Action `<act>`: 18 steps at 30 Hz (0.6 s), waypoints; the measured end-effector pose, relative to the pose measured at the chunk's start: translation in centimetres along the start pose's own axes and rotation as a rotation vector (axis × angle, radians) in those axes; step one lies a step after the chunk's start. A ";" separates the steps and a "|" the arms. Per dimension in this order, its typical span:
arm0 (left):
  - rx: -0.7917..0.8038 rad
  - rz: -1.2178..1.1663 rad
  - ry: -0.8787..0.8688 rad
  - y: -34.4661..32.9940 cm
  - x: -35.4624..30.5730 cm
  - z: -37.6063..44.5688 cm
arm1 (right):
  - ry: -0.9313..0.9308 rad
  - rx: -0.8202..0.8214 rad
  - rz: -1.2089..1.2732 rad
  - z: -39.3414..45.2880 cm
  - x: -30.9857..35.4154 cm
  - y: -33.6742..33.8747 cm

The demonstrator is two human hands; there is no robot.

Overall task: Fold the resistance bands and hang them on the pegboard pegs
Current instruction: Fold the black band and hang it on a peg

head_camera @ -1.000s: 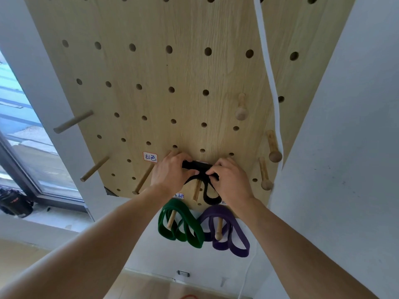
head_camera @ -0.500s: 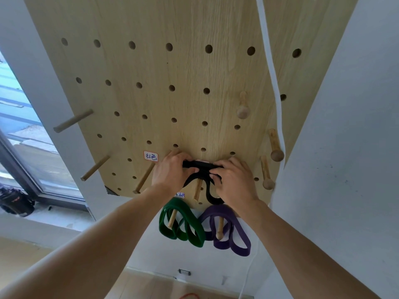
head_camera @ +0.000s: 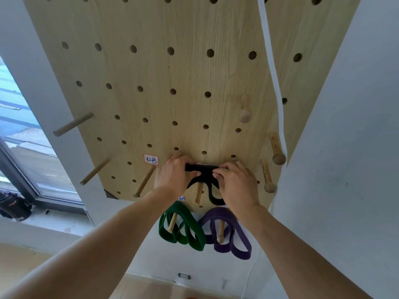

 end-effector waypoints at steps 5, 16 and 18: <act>0.009 0.000 0.012 -0.2 0.1 -0.1 | -0.048 0.033 -0.058 -0.5 0.3 -0.3; -0.024 0.096 -0.148 0.2 -1.8 -0.5 | -0.122 0.297 0.086 -0.6 -1.2 -0.7; -0.017 0.088 -0.140 0.1 -1.8 -0.4 | -0.142 0.321 0.098 -0.5 -1.3 -0.8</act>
Point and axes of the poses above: each hand's wrist, its own z-axis towards the middle knuckle, its own y-axis out of the back of the hand, x = y × z, the point moved 8 cm from there along z, towards the middle knuckle, and after that the axes turned 2 degrees about -y, right-handed, at the moved point
